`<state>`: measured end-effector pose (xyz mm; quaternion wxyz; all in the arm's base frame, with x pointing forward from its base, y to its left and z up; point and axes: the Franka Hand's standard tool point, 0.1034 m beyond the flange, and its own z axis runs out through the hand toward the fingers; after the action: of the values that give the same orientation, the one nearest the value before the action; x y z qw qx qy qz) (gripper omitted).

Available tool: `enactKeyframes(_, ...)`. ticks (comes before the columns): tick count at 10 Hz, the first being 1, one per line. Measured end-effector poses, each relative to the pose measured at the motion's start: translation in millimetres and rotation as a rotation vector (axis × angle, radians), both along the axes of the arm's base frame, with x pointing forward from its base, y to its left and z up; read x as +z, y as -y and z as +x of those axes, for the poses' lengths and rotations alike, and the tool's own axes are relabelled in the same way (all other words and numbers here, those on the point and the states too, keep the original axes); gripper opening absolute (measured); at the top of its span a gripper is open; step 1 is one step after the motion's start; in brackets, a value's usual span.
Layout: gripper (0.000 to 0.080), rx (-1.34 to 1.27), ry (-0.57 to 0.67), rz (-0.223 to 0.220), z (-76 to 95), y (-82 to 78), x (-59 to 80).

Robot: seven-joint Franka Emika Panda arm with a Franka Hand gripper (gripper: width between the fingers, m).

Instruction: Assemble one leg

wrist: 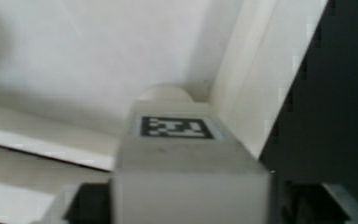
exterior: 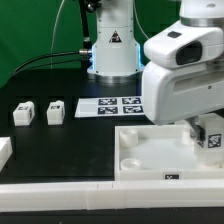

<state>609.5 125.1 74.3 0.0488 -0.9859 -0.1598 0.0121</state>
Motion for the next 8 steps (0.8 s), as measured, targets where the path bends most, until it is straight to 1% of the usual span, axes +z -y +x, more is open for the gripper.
enactKeyframes(1,0.0325,-0.003,0.000,-0.001,0.3,1.8,0.0)
enactKeyframes(2,0.0300,-0.006,0.000,-0.007,0.8,6.5,-0.7)
enactKeyframes(4,0.0298,-0.015,-0.001,-0.008,0.9,7.3,-0.8)
enactKeyframes(6,0.0298,-0.082,-0.007,-0.009,1.1,7.8,-0.8)
enactKeyframes(8,0.0298,-0.279,-0.028,-0.012,1.3,9.1,-0.5)
